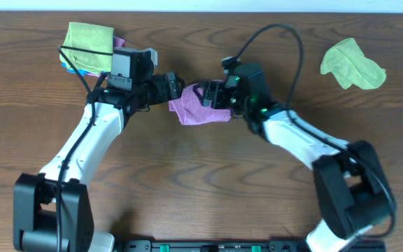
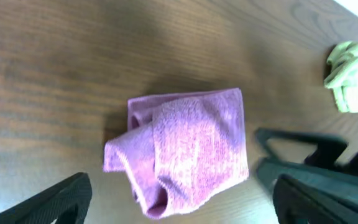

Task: Fold the cloth
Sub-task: 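Release the right gripper and withdraw it, leaving the folded cloth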

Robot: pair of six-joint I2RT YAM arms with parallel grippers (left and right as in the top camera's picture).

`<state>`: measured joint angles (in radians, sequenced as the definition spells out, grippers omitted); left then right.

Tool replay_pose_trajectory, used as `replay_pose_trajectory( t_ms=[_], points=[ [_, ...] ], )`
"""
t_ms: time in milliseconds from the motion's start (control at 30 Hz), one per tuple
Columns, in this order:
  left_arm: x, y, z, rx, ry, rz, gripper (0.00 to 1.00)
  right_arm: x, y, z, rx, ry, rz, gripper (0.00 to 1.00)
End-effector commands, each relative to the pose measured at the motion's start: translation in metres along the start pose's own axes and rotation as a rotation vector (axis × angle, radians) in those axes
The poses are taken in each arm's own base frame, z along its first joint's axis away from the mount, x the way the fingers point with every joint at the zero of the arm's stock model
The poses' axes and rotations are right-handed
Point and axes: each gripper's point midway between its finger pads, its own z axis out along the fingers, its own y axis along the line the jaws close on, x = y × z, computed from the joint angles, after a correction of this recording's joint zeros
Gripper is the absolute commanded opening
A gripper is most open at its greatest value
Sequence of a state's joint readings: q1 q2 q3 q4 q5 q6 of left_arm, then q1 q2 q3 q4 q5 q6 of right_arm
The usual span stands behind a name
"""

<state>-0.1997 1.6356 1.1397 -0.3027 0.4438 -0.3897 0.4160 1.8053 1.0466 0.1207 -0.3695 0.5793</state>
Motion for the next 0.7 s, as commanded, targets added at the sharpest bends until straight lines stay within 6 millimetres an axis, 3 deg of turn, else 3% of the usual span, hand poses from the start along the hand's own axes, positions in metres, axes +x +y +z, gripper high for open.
replay_pose_trajectory(
  t_ms=[0,167,233,267,400,533,667],
  points=[
    [-0.002,-0.012,-0.015,0.036,-0.004,0.012,0.95,-0.033,0.007,-0.038,0.006,-0.067,-0.092,0.99],
    [0.013,-0.017,-0.016,0.077,0.067,-0.01,0.95,-0.034,-0.004,-0.094,0.091,-0.029,-0.161,0.99],
    [0.017,-0.015,-0.016,0.069,0.082,-0.018,0.95,-0.029,-0.008,-0.124,0.13,-0.003,-0.207,0.99],
    [0.022,-0.013,-0.016,0.06,0.101,-0.028,0.95,-0.023,-0.012,-0.148,0.163,0.02,-0.247,0.99],
    [0.036,-0.006,-0.013,0.04,0.147,-0.06,0.95,-0.001,-0.044,-0.204,0.313,0.07,-0.187,0.99],
    [0.058,0.004,-0.005,0.045,0.191,-0.141,0.95,0.035,-0.072,-0.234,0.337,0.067,-0.093,0.99],
    [0.082,0.011,0.005,0.074,0.234,-0.219,0.95,0.069,-0.077,-0.244,0.309,0.018,-0.062,0.99]
  ],
)
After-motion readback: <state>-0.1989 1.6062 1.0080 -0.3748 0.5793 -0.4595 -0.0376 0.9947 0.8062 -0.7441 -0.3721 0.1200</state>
